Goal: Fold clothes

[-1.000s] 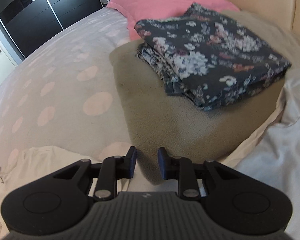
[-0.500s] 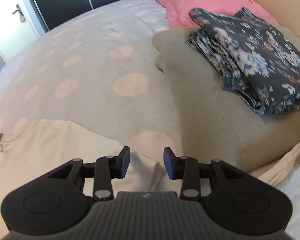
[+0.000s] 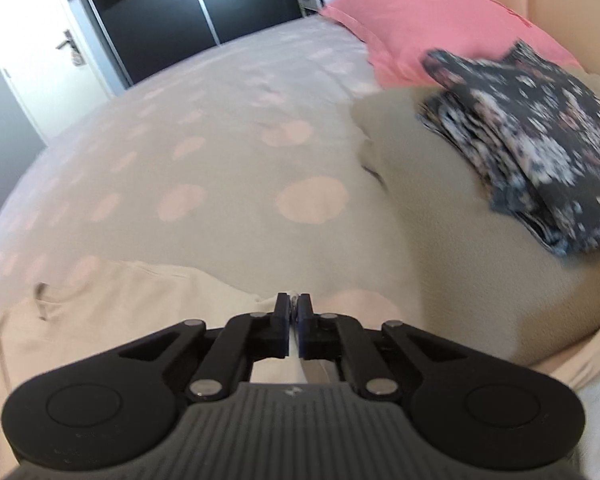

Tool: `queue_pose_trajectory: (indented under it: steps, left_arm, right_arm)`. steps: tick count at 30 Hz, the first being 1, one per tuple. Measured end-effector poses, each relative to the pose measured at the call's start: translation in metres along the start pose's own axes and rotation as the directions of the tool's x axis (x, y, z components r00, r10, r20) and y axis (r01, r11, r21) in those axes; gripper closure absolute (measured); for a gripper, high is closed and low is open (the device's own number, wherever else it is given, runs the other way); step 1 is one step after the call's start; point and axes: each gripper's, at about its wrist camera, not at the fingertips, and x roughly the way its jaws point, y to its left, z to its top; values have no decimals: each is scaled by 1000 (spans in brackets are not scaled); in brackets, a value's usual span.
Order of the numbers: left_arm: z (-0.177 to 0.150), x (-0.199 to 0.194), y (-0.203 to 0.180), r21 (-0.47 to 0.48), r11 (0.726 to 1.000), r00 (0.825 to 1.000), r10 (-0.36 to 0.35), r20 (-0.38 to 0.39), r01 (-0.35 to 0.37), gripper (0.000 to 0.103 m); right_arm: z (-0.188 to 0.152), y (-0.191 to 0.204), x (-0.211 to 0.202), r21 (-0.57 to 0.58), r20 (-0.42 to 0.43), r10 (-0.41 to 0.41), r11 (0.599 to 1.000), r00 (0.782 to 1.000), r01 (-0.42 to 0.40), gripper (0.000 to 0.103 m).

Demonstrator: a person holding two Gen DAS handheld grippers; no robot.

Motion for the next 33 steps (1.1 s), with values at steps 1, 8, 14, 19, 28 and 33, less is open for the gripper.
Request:
queue_pose_trajectory:
  steps: [1,8,14,19,28,33]
  left_arm:
    - [0,-2,0,2,1000,1000,-3,4,3,87]
    - [-2,-9,2,3,1000,1000,-12,13,12,87]
    - [-4,-11,9,-2,1000,1000,-11,14,11,87]
    - [-4,-12,15,-18,1000,1000,-7,12,7,87]
    - [-6,-12,13,-11,1000,1000,-10,8,10,87]
    - [-8,-12,10,5,1000,1000,-9,-6,9,87]
  right_arm:
    - [3,9,-4,-9,3,32,999,999,-32,99]
    - [5,76,-17,-113,-71,184,975,980,-191,99]
    - [-18,132,-6,-213,-228,221,939,948,-270,99]
    - [-46,154,21,-266,-360,192,917,913,-298,98]
    - [-40,147,7,-250,-377,215,913,901,-323,83]
    - [-37,124,7,-260,-391,80,946,917,-193,93]
